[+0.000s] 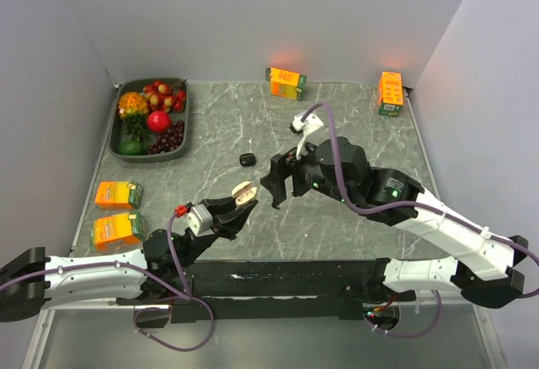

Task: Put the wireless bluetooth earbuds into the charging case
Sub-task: Place the earbud in the charging case.

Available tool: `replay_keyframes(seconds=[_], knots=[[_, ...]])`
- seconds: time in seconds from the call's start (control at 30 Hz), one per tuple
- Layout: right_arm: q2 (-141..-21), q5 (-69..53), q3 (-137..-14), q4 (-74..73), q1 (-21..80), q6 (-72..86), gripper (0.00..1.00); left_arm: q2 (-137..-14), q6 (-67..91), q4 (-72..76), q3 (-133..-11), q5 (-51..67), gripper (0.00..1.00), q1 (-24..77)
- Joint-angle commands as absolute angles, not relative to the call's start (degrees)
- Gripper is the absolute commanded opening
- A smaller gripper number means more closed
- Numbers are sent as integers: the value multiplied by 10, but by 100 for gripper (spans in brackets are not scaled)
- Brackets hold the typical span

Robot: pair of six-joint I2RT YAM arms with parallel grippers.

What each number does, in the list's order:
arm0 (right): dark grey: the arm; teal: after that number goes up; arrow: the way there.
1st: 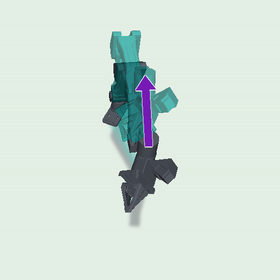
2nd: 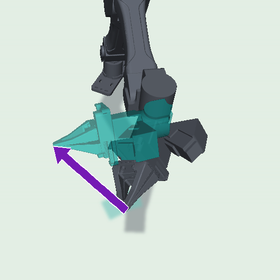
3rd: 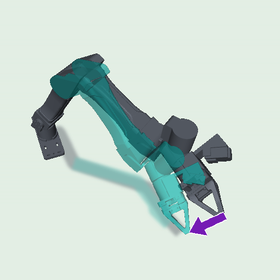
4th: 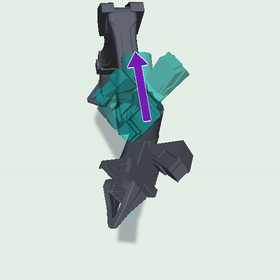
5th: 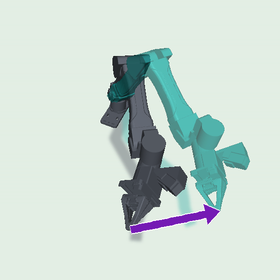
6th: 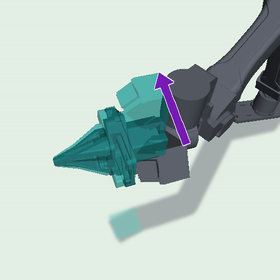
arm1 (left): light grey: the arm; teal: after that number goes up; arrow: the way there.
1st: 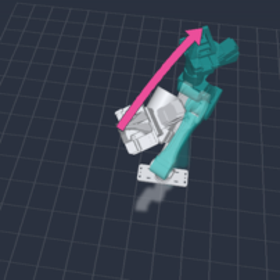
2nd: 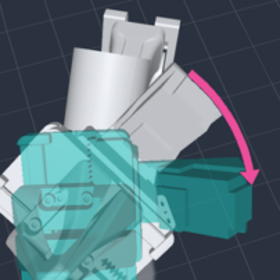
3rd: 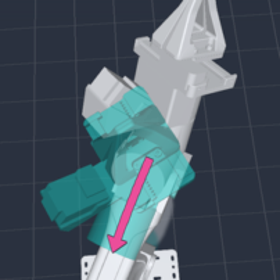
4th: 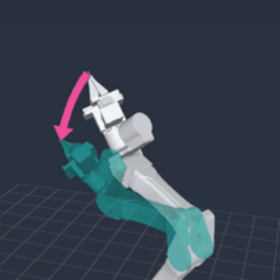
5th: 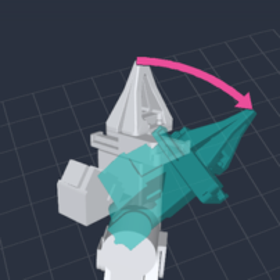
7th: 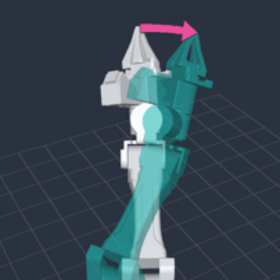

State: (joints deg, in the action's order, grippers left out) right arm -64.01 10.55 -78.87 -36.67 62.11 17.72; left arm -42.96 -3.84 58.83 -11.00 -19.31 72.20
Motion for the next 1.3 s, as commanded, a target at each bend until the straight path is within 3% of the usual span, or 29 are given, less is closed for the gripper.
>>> replay_keyframes(seconds=[0.0,0.23,0.3,0.43,0.57,0.7,1.07,1.27], knots=[[-618,116,-790,-371,611,168,84,-424,-38,606,-132,-182,1,723],[-621,77,-776,-359,612,150,68,-430,-38,610,-134,-178,1,724],[-620,69,-780,-359,613,134,69,-426,-38,607,-134,-175,1,723],[-581,3,-771,-330,611,79,79,-412,-37,589,-134,-154,1,723],[-614,-45,-848,-408,610,53,78,-397,-31,555,-138,-140,1,723],[-634,-91,-858,-432,610,92,71,-393,-34,555,-131,-154,1,723],[-683,-71,-889,-467,609,162,61,-452,-103,584,-137,-180,1,723],[-709,-5,-932,-522,606,196,59,-506,-137,675,-125,-207,1,723]])
